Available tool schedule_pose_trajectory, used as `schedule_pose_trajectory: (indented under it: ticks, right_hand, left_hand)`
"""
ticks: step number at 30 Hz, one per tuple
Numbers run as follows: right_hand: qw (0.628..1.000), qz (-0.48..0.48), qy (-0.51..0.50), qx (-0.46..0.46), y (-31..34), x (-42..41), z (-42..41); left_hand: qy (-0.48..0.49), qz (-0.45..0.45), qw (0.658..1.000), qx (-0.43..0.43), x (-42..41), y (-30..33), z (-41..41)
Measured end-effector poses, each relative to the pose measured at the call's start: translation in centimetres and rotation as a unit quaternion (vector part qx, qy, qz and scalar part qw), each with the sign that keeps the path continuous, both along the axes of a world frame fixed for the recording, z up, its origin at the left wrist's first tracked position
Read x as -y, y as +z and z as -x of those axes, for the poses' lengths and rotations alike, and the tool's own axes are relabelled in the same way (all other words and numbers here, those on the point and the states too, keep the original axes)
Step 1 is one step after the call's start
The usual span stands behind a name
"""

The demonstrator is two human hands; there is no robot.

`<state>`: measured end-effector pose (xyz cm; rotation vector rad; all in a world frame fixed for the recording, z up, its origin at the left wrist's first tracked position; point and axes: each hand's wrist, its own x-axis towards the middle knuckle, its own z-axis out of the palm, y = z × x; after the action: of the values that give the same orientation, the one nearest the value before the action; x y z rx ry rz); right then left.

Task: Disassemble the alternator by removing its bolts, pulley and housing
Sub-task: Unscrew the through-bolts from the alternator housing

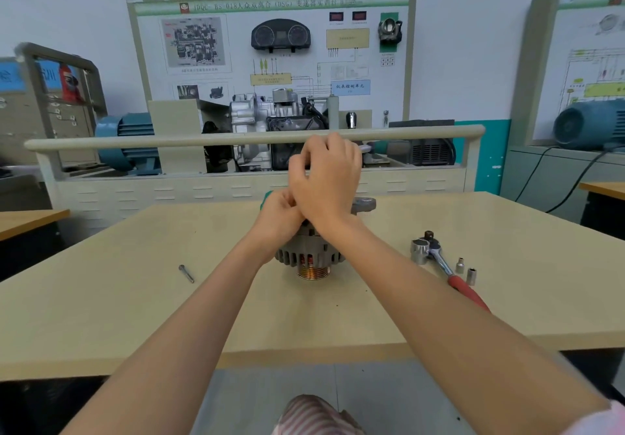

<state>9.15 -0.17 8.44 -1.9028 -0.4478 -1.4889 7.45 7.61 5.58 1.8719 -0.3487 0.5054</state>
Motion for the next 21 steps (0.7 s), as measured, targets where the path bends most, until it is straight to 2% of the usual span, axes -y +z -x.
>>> schedule_pose_trajectory:
  ticks: [2,3,5,8,10,11,12,13,14,15,16,18,19,21]
  right_hand:
    - [0.987,-0.039,0.139,-0.074,1.2,0.3,0.0]
    - [0.960,-0.069,0.233,-0.140,2.0,0.6,0.0]
    - [0.879,-0.138,0.384,-0.246,3.2,1.2,-0.5]
    - [0.792,-0.235,0.487,-0.283,3.7,1.4,-1.3]
    - [0.762,-0.283,0.513,-0.275,3.6,1.3,-1.4]
    - [0.768,-0.289,0.505,-0.267,3.4,1.2,-1.2]
    - [0.790,-0.280,0.484,-0.254,3.2,1.0,-0.9]
    - [0.832,-0.247,0.439,-0.230,2.8,0.9,-0.6]
    - [0.891,-0.186,0.367,-0.192,2.2,0.7,-0.4]
    - [0.948,-0.108,0.265,-0.140,1.5,0.6,-0.2]
    - [0.984,-0.032,0.146,-0.094,0.7,0.3,-0.1]
    - [0.996,0.036,-0.054,-0.068,-0.2,-0.2,0.1]
    - [0.993,0.031,-0.093,-0.065,-0.3,-0.5,0.2]
    - [0.995,0.009,-0.068,-0.068,0.4,-0.7,0.2]
  left_hand:
    - [-0.023,0.000,1.000,0.003,0.2,0.2,0.2]
    - [-0.041,-0.002,0.999,0.004,0.2,0.3,0.3]
    - [-0.069,-0.015,0.997,0.001,0.1,0.6,0.4]
    - [-0.085,-0.020,0.996,0.001,-0.2,0.7,0.3]
    - [-0.082,0.005,0.997,0.007,-0.2,0.5,0.3]
    - [-0.077,0.016,0.997,0.012,-0.1,0.4,0.3]
    - [-0.069,0.024,0.997,0.015,0.0,0.3,0.3]
    - [-0.061,0.024,0.998,0.017,0.0,0.2,0.3]
    - [-0.049,0.020,0.998,0.017,0.0,0.2,0.2]
    - [-0.033,0.016,0.999,0.015,0.0,0.1,0.1]
    - [-0.014,0.018,1.000,0.011,0.0,0.0,0.0]
    - [0.021,0.016,1.000,0.010,0.0,-0.1,-0.2]
    - [0.034,0.010,0.999,0.012,0.1,-0.1,-0.2]
    - [0.038,0.002,0.999,0.011,0.1,-0.1,-0.2]
